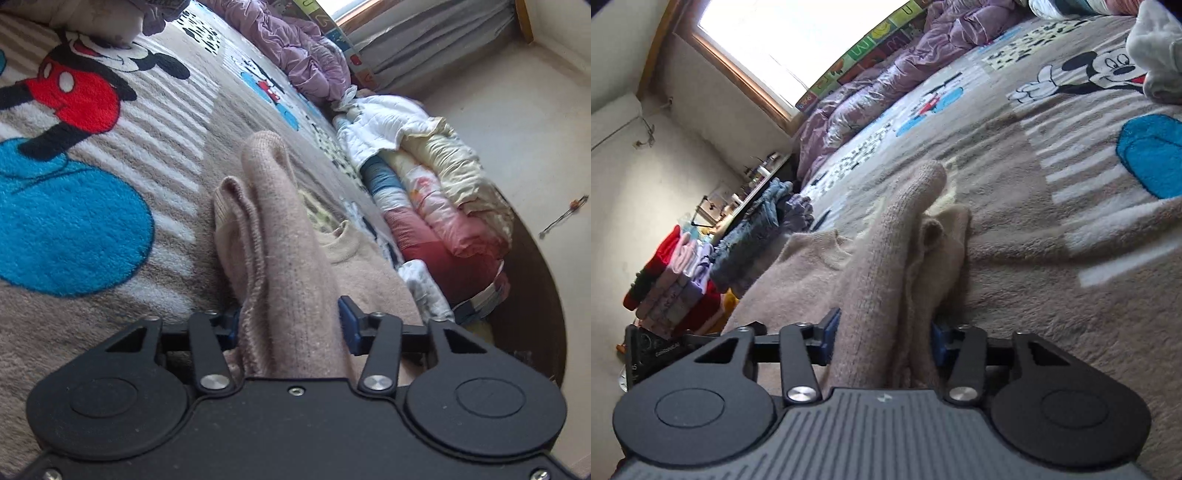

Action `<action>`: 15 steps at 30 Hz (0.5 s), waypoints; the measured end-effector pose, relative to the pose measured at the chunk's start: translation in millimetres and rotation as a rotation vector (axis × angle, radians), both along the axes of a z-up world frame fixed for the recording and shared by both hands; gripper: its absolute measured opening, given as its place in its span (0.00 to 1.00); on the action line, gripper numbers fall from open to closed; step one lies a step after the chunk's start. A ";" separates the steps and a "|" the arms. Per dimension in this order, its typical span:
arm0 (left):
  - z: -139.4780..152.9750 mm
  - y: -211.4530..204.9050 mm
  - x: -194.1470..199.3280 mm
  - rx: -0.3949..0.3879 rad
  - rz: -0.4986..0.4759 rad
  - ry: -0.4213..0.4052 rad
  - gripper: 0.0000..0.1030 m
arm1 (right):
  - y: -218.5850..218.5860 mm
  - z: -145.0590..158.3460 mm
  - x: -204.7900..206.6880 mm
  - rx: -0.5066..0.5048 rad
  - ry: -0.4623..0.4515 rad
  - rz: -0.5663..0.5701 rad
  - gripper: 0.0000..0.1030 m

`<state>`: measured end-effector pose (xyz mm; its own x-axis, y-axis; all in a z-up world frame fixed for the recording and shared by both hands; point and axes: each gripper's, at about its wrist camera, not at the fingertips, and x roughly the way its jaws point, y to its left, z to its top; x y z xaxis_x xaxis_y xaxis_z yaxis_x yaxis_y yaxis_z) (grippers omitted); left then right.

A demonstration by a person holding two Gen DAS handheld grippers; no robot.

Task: Fold clothes
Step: 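Pinch the folded sweater with both grippers and lift it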

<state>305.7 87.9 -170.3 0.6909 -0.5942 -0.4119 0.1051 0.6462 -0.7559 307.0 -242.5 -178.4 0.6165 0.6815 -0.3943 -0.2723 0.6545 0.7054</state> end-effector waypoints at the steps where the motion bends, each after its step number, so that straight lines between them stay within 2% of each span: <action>1: 1.8 0.0 -1.8 -0.011 0.000 -0.006 0.41 | -1.2 1.1 -2.0 0.014 -0.008 0.000 0.42; 6: 17.5 -5.1 -9.7 -0.094 -0.020 -0.061 0.32 | -13.5 10.4 -14.2 0.098 -0.051 -0.005 0.40; 11: 33.1 -26.1 -8.1 -0.108 -0.053 -0.089 0.32 | -35.9 18.4 -24.7 0.172 -0.093 -0.037 0.39; 15: 43.4 -51.6 7.8 -0.128 -0.091 -0.103 0.32 | -63.9 25.5 -31.3 0.208 -0.128 -0.078 0.38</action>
<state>313.5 36.3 -126.8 0.6661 -0.6994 -0.2593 0.2398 0.5299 -0.8134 275.7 -306.4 -152.8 0.7062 0.6881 -0.1664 -0.3222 0.5218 0.7899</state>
